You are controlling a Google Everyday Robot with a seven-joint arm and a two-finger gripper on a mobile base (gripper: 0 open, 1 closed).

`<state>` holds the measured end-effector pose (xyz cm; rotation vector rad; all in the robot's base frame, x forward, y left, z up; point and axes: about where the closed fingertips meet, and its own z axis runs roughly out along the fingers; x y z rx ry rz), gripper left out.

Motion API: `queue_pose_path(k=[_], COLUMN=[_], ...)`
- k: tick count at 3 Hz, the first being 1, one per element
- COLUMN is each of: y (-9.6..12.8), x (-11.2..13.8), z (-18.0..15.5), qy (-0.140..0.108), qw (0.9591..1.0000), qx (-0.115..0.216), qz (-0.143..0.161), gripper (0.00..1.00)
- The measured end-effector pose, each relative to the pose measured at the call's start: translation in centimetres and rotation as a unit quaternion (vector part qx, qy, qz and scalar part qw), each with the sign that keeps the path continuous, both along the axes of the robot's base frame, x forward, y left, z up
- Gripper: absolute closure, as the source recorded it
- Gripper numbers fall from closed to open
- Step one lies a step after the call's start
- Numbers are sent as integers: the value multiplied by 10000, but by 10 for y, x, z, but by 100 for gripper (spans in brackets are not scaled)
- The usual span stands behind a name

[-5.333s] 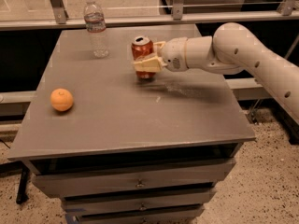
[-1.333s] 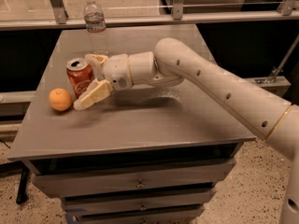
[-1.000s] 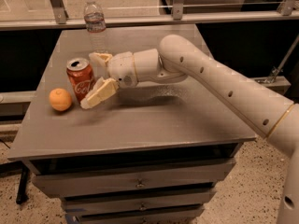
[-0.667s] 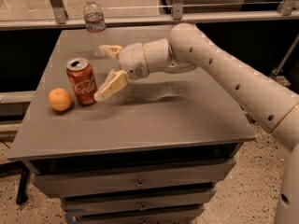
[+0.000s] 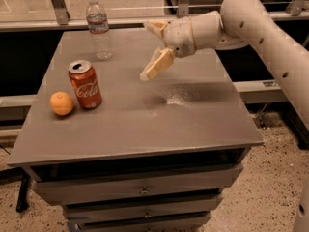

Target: Move coke can near orange

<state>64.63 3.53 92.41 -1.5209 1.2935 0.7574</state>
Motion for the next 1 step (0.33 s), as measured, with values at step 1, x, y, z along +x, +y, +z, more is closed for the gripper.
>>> queue_pose_path(k=[1], y=[-2], x=[3], z=[5], qy=[-50], qw=[10000], qx=[10], qz=[-23], gripper=[0])
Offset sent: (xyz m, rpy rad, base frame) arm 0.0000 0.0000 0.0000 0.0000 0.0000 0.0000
